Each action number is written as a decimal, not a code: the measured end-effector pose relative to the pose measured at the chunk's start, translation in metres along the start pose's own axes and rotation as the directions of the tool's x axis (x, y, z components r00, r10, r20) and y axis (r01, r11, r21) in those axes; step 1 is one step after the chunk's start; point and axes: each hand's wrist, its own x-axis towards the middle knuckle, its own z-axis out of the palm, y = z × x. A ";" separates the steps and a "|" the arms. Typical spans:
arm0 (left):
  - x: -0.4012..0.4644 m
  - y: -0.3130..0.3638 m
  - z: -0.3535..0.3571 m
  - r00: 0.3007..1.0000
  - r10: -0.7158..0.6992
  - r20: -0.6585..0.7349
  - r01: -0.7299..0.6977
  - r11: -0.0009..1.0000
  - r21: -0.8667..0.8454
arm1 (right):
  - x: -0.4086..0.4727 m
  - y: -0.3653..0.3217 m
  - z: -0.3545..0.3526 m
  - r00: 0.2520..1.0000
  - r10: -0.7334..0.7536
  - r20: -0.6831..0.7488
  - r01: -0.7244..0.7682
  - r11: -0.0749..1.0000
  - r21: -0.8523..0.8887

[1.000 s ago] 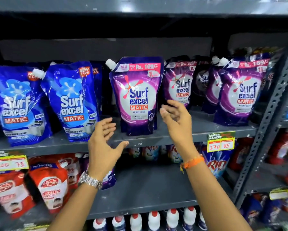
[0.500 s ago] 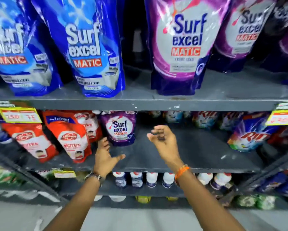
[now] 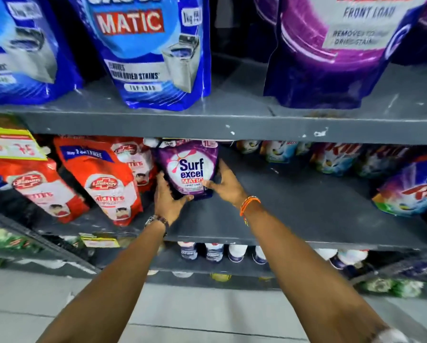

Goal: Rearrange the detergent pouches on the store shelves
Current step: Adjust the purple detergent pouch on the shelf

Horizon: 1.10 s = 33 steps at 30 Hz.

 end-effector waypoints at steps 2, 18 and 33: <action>-0.006 -0.001 -0.002 1.000 0.005 0.012 -0.005 1.000 0.001 | -0.009 0.003 0.001 1.000 0.022 -0.019 -0.022 1.000 0.012; -0.196 0.084 0.042 0.997 0.072 -0.014 -0.073 0.981 -0.179 | -0.189 -0.043 -0.082 0.996 0.029 -0.085 -0.027 0.999 0.018; -0.256 0.303 0.070 0.909 0.411 -0.068 -0.408 0.842 -0.352 | -0.313 -0.222 -0.232 0.893 -0.325 -0.311 0.321 0.945 -0.065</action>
